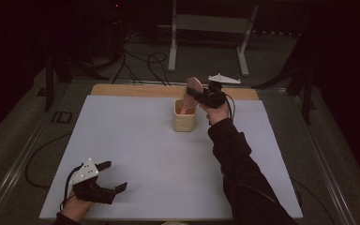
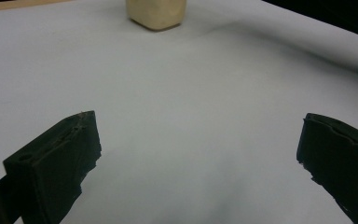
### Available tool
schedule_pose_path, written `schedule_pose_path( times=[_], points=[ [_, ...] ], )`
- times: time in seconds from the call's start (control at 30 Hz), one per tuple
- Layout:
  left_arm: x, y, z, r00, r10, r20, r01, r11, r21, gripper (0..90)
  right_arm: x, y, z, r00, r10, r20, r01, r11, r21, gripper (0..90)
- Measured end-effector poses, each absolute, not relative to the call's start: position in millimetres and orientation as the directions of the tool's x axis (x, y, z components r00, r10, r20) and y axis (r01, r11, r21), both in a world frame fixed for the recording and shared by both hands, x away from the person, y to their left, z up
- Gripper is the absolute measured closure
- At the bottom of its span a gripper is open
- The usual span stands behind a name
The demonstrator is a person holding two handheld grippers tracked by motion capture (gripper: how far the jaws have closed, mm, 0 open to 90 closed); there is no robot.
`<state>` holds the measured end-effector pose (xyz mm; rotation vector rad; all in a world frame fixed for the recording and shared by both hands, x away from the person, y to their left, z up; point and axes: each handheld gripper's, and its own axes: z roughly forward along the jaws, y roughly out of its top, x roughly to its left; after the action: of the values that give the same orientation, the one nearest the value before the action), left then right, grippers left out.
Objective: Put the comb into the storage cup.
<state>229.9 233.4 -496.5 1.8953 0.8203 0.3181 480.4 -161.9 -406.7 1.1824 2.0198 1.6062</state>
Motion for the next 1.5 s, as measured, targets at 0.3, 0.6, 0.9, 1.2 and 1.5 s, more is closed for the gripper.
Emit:
schedule_pose_path(
  times=[0.3, 0.6, 0.9, 1.2, 1.5],
  points=[
    [231, 233, -497, 0.734, 0.665, -0.138, 0.403, -0.263, 0.876, 0.0, 481, -165, -409, -0.613, 0.746, 0.261, 0.422, 0.030, 0.906, 64.1],
    [230, 233, -497, 0.734, 0.665, -0.140, 0.404, -0.263, 0.876, 0.1, 483, -173, -413, -0.587, 0.758, 0.283, 0.436, 0.002, 0.900, 63.4],
    [231, 233, -497, 0.736, 0.663, -0.138, 0.403, -0.265, 0.876, 0.1, 484, -175, -413, -0.579, 0.774, 0.257, 0.437, 0.029, 0.899, 61.9],
    [231, 232, -497, 0.738, 0.661, -0.138, 0.404, -0.268, 0.875, 0.1, 486, -178, -415, -0.574, 0.775, 0.264, 0.472, 0.050, 0.880, 34.5],
    [231, 232, -497, 0.740, 0.659, -0.134, 0.400, -0.271, 0.875, 0.1, 481, -176, -413, -0.569, 0.792, 0.220, 0.464, 0.089, 0.881, 16.8]
  ],
)
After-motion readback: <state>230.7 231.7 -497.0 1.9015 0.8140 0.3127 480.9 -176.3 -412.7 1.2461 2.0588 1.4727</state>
